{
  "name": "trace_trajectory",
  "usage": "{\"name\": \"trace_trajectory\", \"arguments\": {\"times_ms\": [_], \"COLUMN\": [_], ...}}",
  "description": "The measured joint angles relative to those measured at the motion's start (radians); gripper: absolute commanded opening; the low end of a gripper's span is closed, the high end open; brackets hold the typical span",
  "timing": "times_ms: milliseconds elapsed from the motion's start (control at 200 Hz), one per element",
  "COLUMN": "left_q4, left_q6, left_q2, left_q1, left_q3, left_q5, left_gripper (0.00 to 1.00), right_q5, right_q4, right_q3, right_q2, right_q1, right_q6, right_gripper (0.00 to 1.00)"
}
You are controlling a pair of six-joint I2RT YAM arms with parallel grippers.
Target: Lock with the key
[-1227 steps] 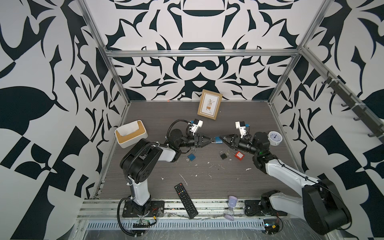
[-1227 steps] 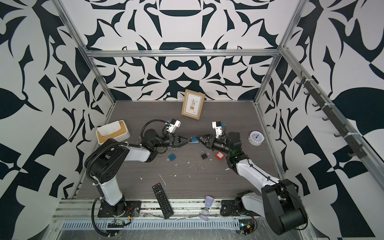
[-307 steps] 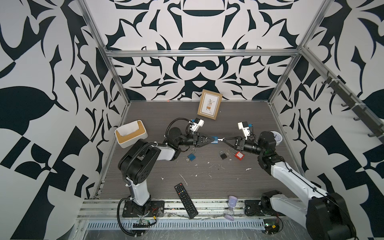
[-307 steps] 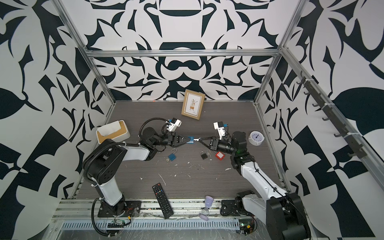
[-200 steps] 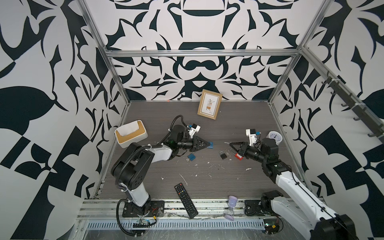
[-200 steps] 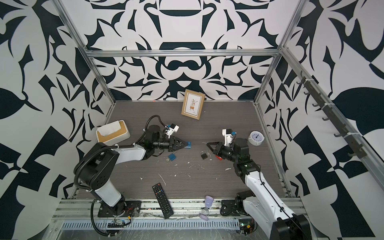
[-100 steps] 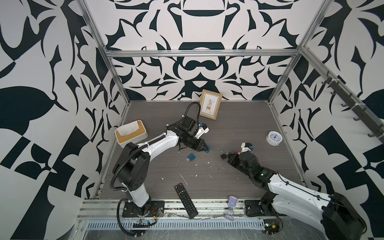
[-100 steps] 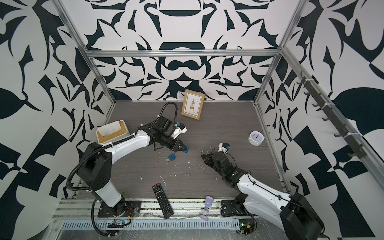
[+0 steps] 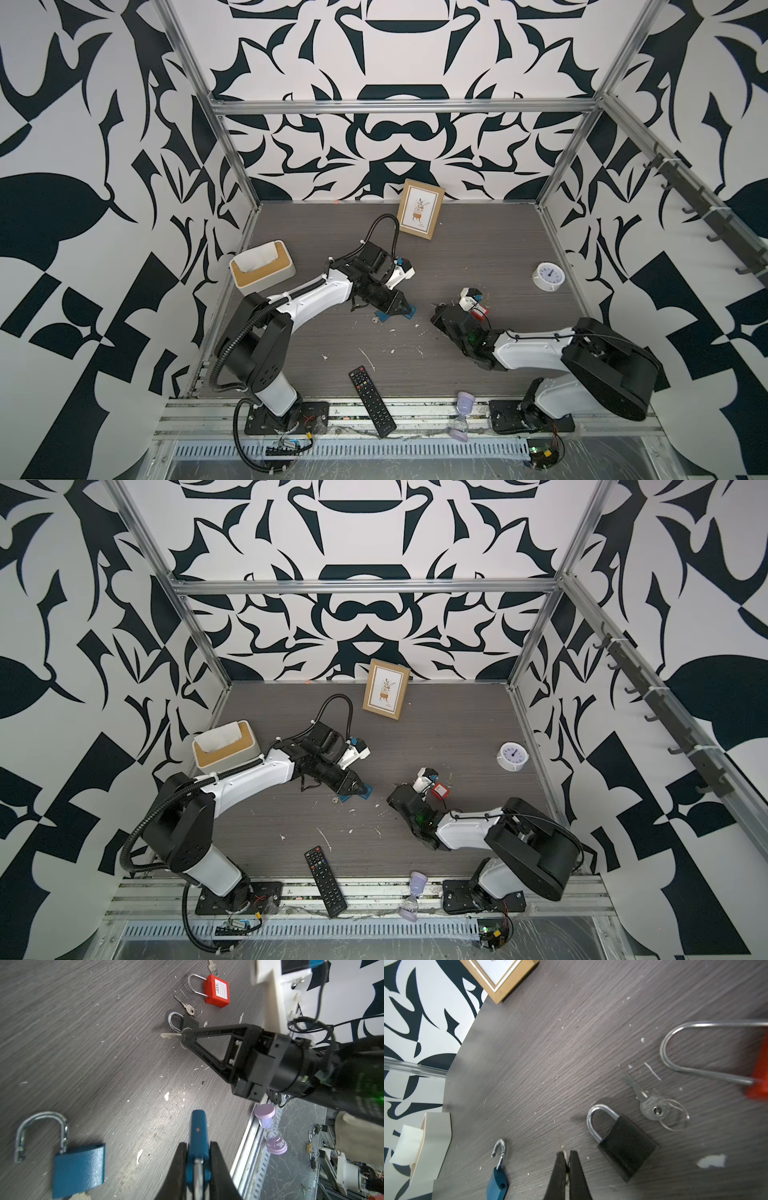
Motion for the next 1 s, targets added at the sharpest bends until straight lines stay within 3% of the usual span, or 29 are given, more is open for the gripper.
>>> {"name": "trace_trajectory", "arguments": {"times_ms": [525,1000], "left_q4": [0.076,0.068], "left_q6": [-0.023,-0.006], "left_q2": [-0.045,-0.003], "left_q1": [0.0,0.0], "left_q3": [-0.017,0.01], "left_q5": [0.015,0.037], "left_gripper": [0.0,0.0], "right_q5": [0.05,0.05], "right_q4": [0.106,0.171], "right_q3": [-0.007,-0.042], "right_q2": [0.074,0.119], "right_q1": [0.038,0.046], "right_q6": [0.144,0.224], "right_gripper": [0.03,0.22]}}
